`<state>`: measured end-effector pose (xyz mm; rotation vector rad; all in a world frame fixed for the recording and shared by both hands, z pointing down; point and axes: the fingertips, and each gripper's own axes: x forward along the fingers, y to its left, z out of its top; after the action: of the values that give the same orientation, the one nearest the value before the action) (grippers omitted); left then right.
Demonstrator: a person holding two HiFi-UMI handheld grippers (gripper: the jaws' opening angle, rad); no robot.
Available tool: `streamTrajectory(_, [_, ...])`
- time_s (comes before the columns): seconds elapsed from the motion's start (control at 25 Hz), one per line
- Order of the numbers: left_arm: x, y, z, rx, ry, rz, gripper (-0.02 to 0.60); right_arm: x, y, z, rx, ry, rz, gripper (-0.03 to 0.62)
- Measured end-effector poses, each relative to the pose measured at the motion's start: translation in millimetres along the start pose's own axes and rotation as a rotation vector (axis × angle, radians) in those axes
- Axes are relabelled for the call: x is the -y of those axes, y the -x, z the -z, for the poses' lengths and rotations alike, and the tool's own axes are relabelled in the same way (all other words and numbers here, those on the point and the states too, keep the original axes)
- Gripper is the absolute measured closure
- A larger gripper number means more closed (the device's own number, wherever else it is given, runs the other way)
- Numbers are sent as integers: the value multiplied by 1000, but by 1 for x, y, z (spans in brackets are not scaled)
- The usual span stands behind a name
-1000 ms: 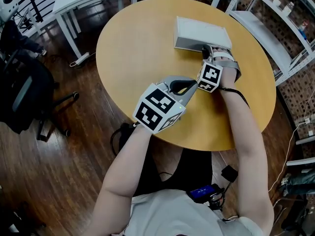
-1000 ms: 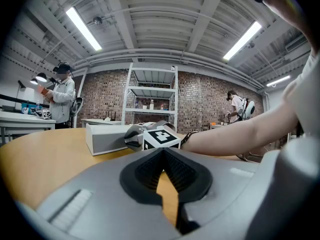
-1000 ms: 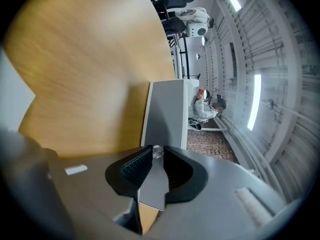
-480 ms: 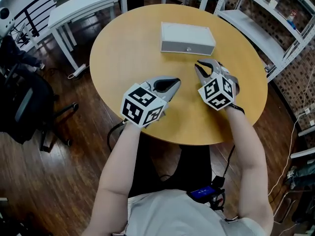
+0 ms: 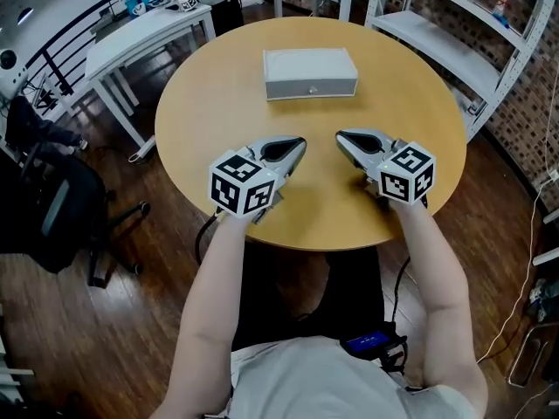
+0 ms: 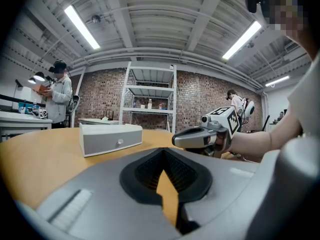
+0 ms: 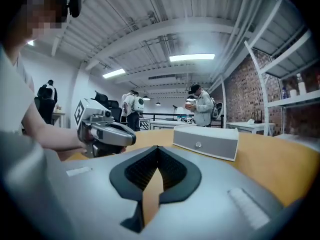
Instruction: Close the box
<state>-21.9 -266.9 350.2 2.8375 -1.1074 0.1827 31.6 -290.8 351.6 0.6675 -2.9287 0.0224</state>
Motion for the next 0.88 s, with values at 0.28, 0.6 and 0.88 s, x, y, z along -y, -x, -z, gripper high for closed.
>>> streamTrajectory(0.28, [17, -20, -2, 2, -8, 32, 581, 1, 6, 3, 21, -76, -42, 592])
streamTrajectory(0.6, [13, -21, -4, 3, -6, 31, 581, 4, 2, 3, 18, -78, -42, 592])
streamTrajectory(0.88, [12, -21, -4, 3, -4, 32, 581, 4, 1, 3, 16, -79, -42, 592])
